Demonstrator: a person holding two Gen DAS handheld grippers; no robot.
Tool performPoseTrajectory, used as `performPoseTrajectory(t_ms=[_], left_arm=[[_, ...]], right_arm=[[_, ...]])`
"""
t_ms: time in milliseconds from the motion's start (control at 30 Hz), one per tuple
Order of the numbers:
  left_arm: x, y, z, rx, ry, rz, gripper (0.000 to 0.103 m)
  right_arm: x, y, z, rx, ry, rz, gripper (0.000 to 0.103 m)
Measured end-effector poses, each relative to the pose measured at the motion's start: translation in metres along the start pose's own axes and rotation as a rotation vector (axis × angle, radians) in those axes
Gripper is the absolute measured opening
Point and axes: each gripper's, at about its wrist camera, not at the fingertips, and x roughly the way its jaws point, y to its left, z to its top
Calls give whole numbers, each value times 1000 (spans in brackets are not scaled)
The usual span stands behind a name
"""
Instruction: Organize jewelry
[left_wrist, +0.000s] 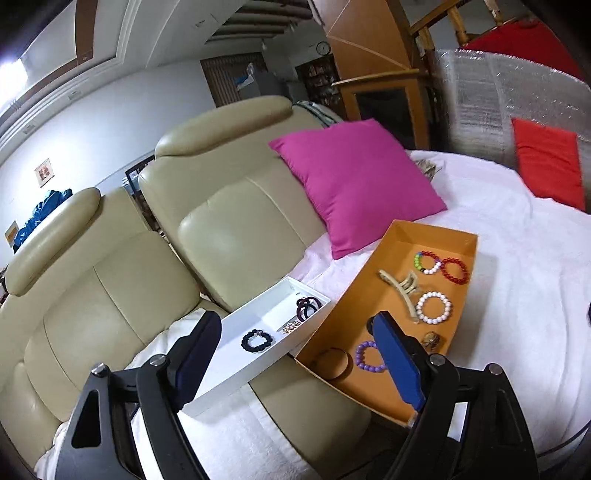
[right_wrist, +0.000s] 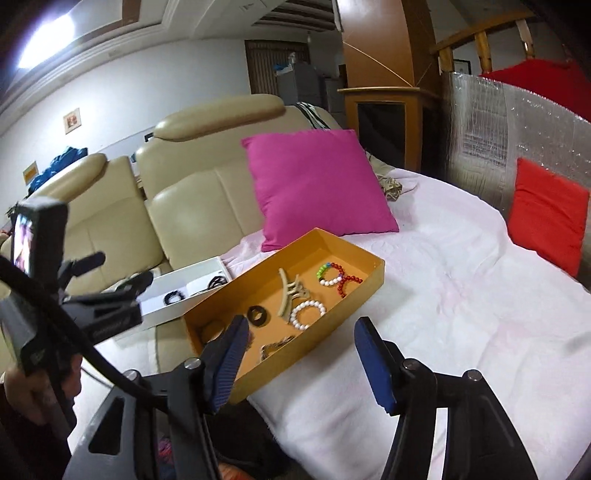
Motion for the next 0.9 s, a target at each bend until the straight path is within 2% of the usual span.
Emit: performPoseTrajectory(t_ms=[300,500,667,900], left_arm=[[-43,16,-2,-59,-25,-92,85],[-60,24,-4,-113,-43,-122,85],[-63,24,-4,-121,-44,-120,85],[-70,18,-3,-92,-70,-110,85]], right_arm=[[-31,33,-6,-8,33,-96,65],[-51,50,-9,-31,12,-172,65],[-63,64,-12,-90,-25,-258,69],[-70,70,-11,-115,-58,-292,69]])
